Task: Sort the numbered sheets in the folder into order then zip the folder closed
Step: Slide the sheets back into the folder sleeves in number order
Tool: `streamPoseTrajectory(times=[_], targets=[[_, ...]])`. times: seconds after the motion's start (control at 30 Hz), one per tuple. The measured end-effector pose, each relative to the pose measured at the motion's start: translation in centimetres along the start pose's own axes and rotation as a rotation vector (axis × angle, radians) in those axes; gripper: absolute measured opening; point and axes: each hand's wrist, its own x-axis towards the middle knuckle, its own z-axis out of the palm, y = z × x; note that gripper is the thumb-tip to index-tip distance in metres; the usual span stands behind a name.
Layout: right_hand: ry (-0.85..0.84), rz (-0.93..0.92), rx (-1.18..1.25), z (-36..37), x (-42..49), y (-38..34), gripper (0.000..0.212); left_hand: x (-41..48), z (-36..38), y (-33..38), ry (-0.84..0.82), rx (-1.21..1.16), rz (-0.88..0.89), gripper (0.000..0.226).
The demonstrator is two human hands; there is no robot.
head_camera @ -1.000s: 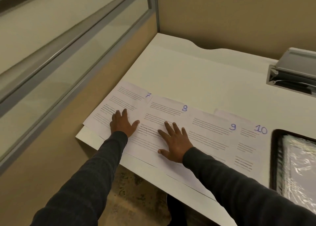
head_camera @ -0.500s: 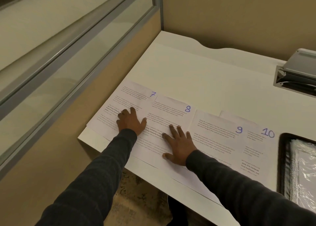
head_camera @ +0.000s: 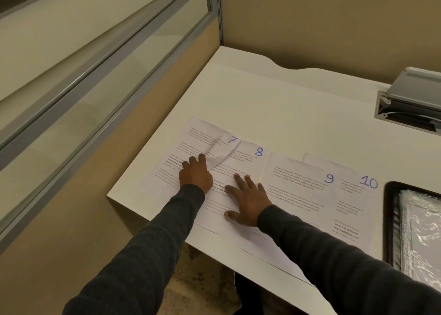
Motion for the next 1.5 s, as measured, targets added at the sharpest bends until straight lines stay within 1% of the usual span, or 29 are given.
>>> streamPoseTrajectory(times=[0.07,0.13,0.2,0.23,0.3,0.37,0.4,0.43,0.47,0.5,0.53,0.6,0.63,0.7,0.73,0.77,0.87,0.9,0.93,1.03,1.1,1.17,1.23,1.33,1.4,1.43,1.5], targets=[[0.034,0.019,0.079,-0.5,0.2,-0.2,0.082,-0.5,0.0,0.6,0.028,-0.049,0.013,0.053],[0.126,0.051,0.262,-1.2,0.3,-0.5,0.078,-1.0,-0.1,1.1,0.044,-0.157,0.005,0.047],[0.215,0.114,0.547,-2.0,0.4,-0.8,0.076,-1.6,-0.2,1.7,0.047,-0.283,-0.010,0.039],[0.238,0.165,0.729,-2.3,0.5,-1.0,0.075,-2.1,-0.2,2.1,0.050,-0.342,-0.010,0.033],[0.231,0.285,1.142,-3.2,0.8,-1.2,0.070,-3.2,-0.4,3.1,0.049,-0.448,-0.002,0.025],[0.196,0.365,1.466,-3.8,0.7,-1.0,0.058,-4.7,-0.6,4.2,0.021,-0.560,0.014,0.029],[0.185,0.378,1.560,-4.0,0.5,-0.8,0.048,-5.4,-0.7,4.8,0.008,-0.605,0.031,0.033],[0.196,0.383,1.602,-4.0,0.1,-0.5,0.036,-6.1,-0.7,5.5,-0.005,-0.629,0.049,0.037],[0.224,0.388,1.605,-3.9,-0.3,-0.1,0.025,-6.7,-0.6,6.1,-0.016,-0.642,0.067,0.041],[0.257,0.393,1.595,-3.7,-0.7,0.5,0.020,-7.3,-0.4,6.7,-0.029,-0.650,0.083,0.044],[0.285,0.397,1.578,-3.4,-1.1,1.1,0.022,-7.9,-0.2,7.4,-0.032,-0.654,0.103,0.044],[0.336,0.423,1.529,-3.1,-2.2,2.6,0.036,-8.9,0.5,8.9,-0.023,-0.650,0.163,0.041],[0.364,0.433,1.504,-3.0,-2.8,3.4,0.038,-9.5,0.9,9.6,-0.019,-0.648,0.196,0.042],[0.418,0.450,1.442,-2.8,-4.4,5.1,0.028,-10.7,1.3,11.2,-0.021,-0.632,0.252,0.048],[0.442,0.463,1.381,-2.8,-5.3,6.0,0.023,-11.3,1.4,12.0,-0.028,-0.624,0.266,0.051],[0.462,0.476,1.300,-2.8,-6.3,7.0,0.022,-11.9,1.5,12.7,-0.031,-0.619,0.267,0.054],[0.496,0.484,1.033,-2.6,-10.1,9.9,0.035,-13.9,1.3,15.1,0.025,-0.619,0.239,0.059],[0.504,0.479,0.978,-2.5,-11.7,10.9,0.038,-14.4,1.4,15.9,0.042,-0.621,0.219,0.062],[0.516,0.463,0.961,-2.3,-13.3,11.9,0.037,-15.0,1.3,16.6,0.055,-0.625,0.193,0.064],[0.577,0.347,1.080,-1.7,-19.2,14.7,0.020,-16.8,1.5,18.9,0.059,-0.719,0.081,0.076],[0.613,0.277,1.174,-1.4,-23.2,16.6,0.014,-18.3,1.9,20.8,-0.002,-0.862,-0.017,0.088],[0.626,0.211,1.282,-1.0,-27.0,18.6,0.013,-20.1,2.5,22.7,-0.084,-1.041,-0.107,0.092],[0.630,0.165,1.382,-0.6,-30.4,20.8,0.018,-22.0,2.8,24.7,-0.199,-1.243,-0.152,0.080],[0.657,0.178,1.470,0.2,-34.5,24.3,0.023,-24.9,3.2,27.8,-0.395,-1.419,-0.108,0.043],[0.669,0.217,1.502,0.6,-36.4,26.7,0.022,-26.2,3.5,29.7,-0.422,-1.463,-0.077,0.028],[0.671,0.234,1.516,0.7,-37.1,27.9,0.022,-26.6,3.6,30.6,-0.424,-1.494,-0.061,0.025],[0.667,0.265,1.549,0.8,-38.3,30.2,0.023,-26.7,3.8,32.3,-0.439,-1.538,-0.038,0.025]])
